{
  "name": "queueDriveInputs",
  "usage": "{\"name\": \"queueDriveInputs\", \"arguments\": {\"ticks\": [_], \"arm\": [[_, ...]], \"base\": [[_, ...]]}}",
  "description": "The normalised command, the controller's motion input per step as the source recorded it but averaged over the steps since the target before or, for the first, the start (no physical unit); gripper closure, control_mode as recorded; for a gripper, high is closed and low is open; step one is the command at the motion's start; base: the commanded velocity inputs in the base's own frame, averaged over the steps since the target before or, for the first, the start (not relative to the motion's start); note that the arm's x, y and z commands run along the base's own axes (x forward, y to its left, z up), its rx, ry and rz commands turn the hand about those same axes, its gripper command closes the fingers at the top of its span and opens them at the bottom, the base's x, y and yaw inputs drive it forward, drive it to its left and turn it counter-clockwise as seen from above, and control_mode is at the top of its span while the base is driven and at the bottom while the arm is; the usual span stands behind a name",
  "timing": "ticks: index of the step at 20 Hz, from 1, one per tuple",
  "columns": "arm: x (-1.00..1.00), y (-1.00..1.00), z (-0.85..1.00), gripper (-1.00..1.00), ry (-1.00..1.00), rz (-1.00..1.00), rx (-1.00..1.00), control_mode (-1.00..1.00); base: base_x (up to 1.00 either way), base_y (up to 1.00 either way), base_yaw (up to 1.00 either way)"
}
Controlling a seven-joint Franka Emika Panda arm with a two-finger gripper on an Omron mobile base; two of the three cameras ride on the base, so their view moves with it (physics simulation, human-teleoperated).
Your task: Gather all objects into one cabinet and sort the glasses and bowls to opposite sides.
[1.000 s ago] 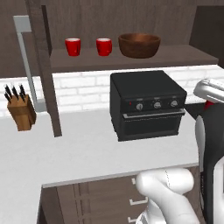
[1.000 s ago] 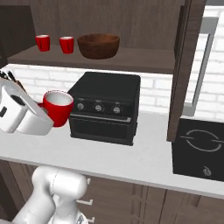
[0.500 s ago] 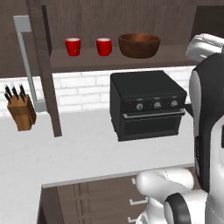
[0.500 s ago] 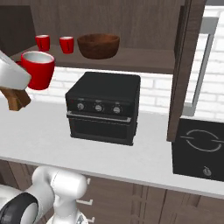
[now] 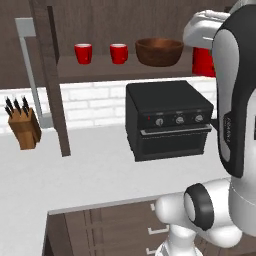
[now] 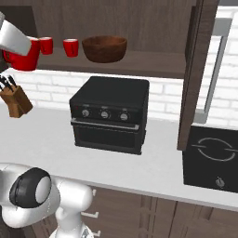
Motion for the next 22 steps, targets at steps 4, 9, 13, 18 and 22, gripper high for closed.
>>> {"name": "queueDriveInputs", "arguments": {"ticks": [4,9,13,18,22], "arm": [[0.51,0.46,-0.29,1.00,-0.04,0.19,-0.06,-1.00],[0.63,0.32,0.00,1.00,-0.21,0.09,-0.10,-1.00],[0.49,0.36,-0.48,1.00,-0.14,0.08,-0.15,-1.00],[0.54,0.24,-0.74,1.00,-0.13,0.09,-0.10,-1.00],[0.85,0.02,0.00,1.00,-0.22,0.05,-0.01,-1.00]], "base": [[0.00,0.00,0.00],[0.00,0.00,0.00],[0.00,0.00,0.00],[0.00,0.00,0.00],[0.00,0.00,0.00]]}}
